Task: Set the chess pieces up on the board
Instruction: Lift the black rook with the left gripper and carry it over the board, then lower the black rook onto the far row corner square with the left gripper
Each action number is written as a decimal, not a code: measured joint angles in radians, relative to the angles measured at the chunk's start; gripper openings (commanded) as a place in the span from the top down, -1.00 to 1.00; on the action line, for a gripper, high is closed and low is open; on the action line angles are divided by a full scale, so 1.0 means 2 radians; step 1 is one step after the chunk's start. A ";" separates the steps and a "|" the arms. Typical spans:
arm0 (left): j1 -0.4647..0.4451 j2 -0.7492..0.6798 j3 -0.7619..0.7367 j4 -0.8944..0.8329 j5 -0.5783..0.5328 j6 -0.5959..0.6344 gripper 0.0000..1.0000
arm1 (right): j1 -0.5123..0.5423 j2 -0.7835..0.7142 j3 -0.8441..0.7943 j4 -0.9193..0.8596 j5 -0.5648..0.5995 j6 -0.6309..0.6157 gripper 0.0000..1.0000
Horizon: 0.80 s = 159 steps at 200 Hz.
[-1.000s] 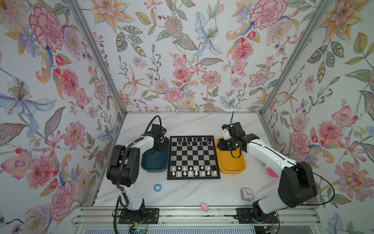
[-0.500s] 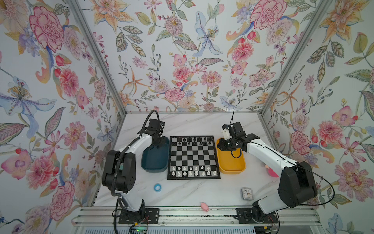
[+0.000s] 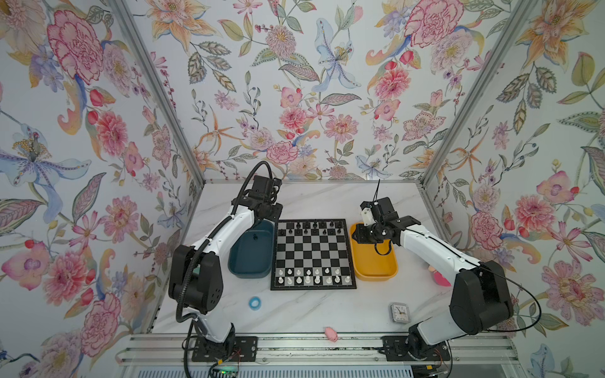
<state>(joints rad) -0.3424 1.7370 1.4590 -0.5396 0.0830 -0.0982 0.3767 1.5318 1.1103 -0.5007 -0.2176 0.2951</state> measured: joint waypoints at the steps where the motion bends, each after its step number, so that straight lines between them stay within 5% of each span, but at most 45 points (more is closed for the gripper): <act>1: 0.000 0.001 0.001 0.000 0.000 0.000 0.99 | 0.000 0.000 0.000 0.000 0.000 0.000 0.59; 159: -0.051 0.134 0.074 -0.022 -0.006 -0.034 1.00 | -0.010 0.000 -0.026 0.010 -0.002 0.000 0.59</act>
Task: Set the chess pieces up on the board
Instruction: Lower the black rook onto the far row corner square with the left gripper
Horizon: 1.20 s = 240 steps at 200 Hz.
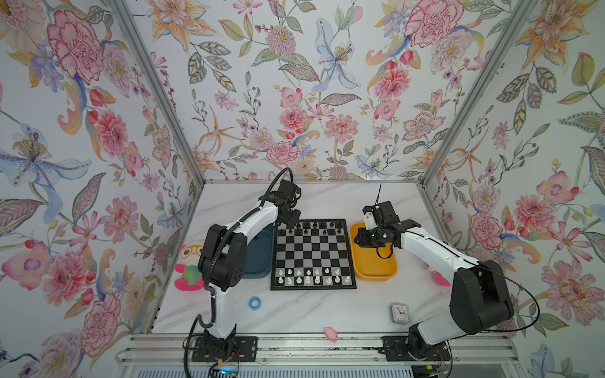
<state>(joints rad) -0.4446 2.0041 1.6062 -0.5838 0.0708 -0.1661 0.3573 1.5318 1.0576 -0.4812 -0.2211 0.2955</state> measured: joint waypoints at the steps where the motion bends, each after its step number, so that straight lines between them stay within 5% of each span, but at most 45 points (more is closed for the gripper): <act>1: 0.000 0.001 0.000 0.000 0.000 0.000 1.00 | 0.000 0.000 0.000 0.000 0.000 0.000 0.59; 240: 0.004 0.049 0.022 -0.007 -0.013 -0.003 0.98 | -0.003 0.000 -0.004 0.003 -0.004 0.000 0.59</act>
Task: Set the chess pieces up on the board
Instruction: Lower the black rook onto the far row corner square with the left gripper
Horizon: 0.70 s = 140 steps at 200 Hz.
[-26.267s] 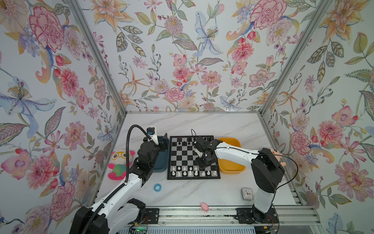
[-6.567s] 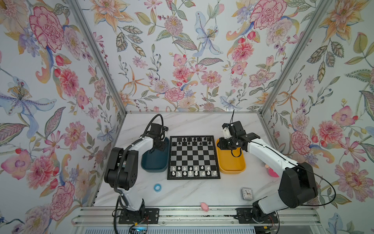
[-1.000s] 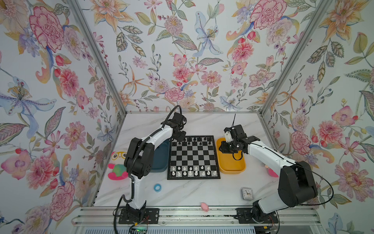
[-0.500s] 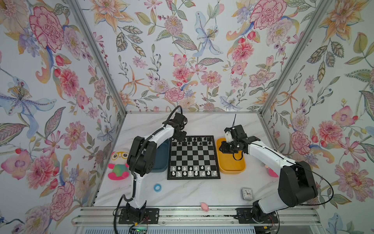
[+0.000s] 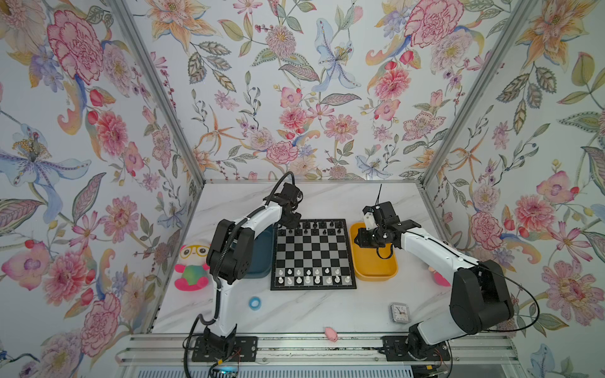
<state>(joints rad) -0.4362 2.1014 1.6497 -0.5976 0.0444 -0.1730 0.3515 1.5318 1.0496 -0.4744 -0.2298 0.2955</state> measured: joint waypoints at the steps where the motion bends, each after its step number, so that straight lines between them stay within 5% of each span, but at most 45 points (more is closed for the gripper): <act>1: 0.000 0.000 0.000 0.000 0.000 0.000 0.98 | 0.000 0.000 0.000 0.000 0.000 0.000 0.59; 140: 0.002 0.002 -0.001 0.000 0.002 0.000 0.98 | 0.000 0.000 0.000 0.000 -0.004 0.000 0.60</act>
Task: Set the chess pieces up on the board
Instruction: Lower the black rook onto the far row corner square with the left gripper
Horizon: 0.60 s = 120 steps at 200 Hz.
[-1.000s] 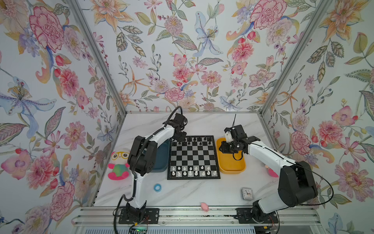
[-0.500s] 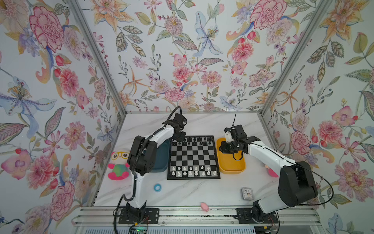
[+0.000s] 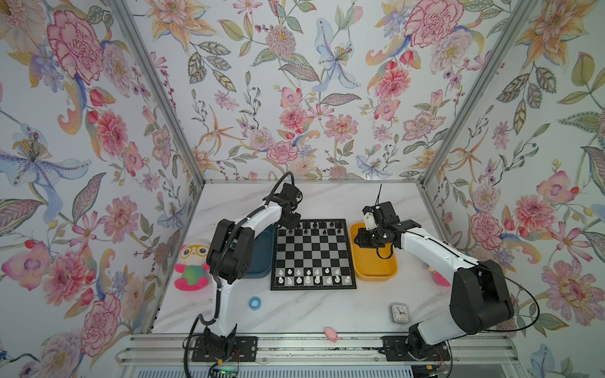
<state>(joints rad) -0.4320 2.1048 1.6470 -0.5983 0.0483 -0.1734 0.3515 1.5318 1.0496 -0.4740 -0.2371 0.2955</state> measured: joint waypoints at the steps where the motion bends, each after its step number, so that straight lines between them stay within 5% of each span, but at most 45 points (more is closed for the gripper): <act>1: 0.000 0.000 0.000 0.000 0.000 0.000 0.98 | 0.000 0.000 0.000 0.000 0.000 0.000 0.60; 120: 0.000 0.002 -0.008 0.001 0.000 -0.006 0.96 | 0.000 0.000 0.000 0.000 -0.005 0.000 0.60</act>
<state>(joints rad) -0.4320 2.1098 1.6314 -0.5964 0.0490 -0.1844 0.3515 1.5314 1.0496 -0.4736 -0.2470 0.2958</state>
